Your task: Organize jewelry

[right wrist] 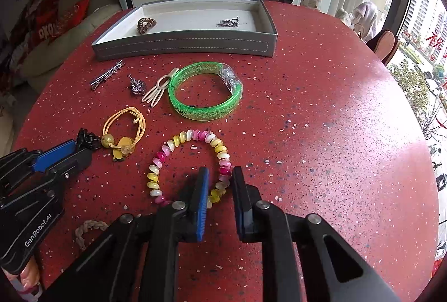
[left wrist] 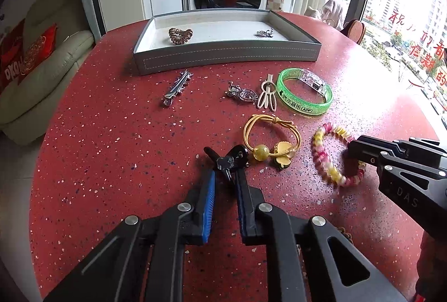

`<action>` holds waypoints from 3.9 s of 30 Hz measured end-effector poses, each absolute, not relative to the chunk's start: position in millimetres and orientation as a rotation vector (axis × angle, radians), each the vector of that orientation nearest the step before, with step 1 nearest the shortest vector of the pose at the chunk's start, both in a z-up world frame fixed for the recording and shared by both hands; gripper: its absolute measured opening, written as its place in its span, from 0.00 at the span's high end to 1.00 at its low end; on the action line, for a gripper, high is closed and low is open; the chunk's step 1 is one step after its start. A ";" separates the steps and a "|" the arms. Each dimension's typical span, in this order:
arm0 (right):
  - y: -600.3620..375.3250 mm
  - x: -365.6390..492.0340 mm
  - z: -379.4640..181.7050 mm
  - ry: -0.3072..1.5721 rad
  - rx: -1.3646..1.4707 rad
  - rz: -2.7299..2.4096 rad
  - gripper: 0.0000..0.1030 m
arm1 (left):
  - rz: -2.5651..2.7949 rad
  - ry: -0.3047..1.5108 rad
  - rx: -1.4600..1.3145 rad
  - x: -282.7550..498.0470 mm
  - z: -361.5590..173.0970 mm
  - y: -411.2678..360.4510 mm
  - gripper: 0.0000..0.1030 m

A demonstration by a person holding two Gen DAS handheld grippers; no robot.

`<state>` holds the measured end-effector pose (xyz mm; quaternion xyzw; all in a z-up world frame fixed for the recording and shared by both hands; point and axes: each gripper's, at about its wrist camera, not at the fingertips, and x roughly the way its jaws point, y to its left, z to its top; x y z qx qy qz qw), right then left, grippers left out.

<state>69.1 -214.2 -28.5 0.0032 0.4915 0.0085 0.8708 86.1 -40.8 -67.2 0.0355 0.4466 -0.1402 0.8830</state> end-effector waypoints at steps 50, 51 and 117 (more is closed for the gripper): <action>-240.6 62.9 -7.4 0.972 0.178 0.048 0.90 | -0.303 0.916 0.071 90.9 -67.9 -36.6 0.62; -240.6 62.8 -6.9 0.971 0.179 0.048 0.90 | -0.308 0.916 0.056 91.0 -66.7 -34.4 0.62; -274.7 316.1 -24.2 1.003 0.282 -0.013 0.90 | -0.215 0.889 0.223 339.0 -65.8 -102.0 0.62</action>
